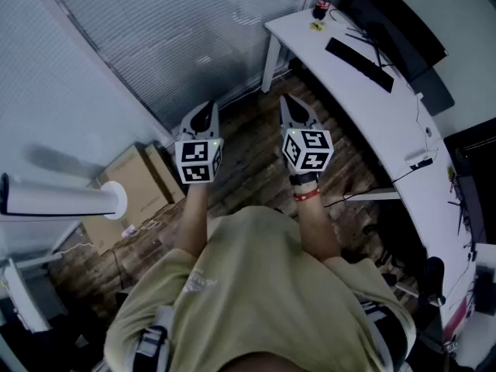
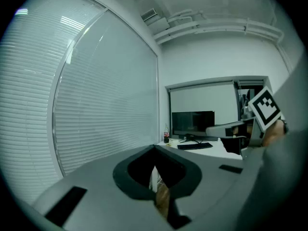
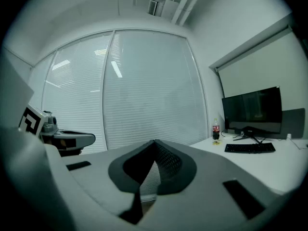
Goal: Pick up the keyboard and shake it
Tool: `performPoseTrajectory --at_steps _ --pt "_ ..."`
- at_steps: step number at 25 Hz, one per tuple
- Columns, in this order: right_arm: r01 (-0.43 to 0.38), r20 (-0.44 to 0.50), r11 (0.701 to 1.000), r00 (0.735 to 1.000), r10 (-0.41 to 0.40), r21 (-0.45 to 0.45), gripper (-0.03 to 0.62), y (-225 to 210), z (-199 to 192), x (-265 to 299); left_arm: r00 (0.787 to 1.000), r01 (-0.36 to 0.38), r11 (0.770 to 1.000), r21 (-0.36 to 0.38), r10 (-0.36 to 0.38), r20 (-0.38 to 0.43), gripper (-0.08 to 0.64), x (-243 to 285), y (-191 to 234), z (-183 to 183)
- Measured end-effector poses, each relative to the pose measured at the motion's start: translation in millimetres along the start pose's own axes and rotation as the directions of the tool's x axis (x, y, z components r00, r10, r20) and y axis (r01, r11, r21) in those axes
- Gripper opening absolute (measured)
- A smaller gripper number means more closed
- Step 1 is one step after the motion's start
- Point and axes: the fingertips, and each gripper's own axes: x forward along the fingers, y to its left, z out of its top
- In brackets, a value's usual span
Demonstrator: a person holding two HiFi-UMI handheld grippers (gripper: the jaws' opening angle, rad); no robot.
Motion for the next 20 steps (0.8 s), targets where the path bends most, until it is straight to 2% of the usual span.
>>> performPoseTrajectory --at_steps 9,15,20 --pt "0.074 -0.038 0.996 0.997 -0.072 0.048 0.024 -23.6 -34.8 -21.3 0.995 0.086 0.996 -0.014 -0.086 -0.051 0.02 18.2 -22.1 -27.0" --pt "0.178 -0.046 0.979 0.984 -0.174 0.102 0.023 -79.3 -44.1 -28.8 0.981 0.183 0.983 0.005 -0.182 -0.071 0.02 63.9 -63.8 -29.0" --pt "0.243 -0.034 0.957 0.97 -0.24 0.162 0.023 -155.6 -45.1 -25.8 0.961 0.266 0.964 0.018 -0.264 -0.084 0.02 130.2 -119.5 -26.3"
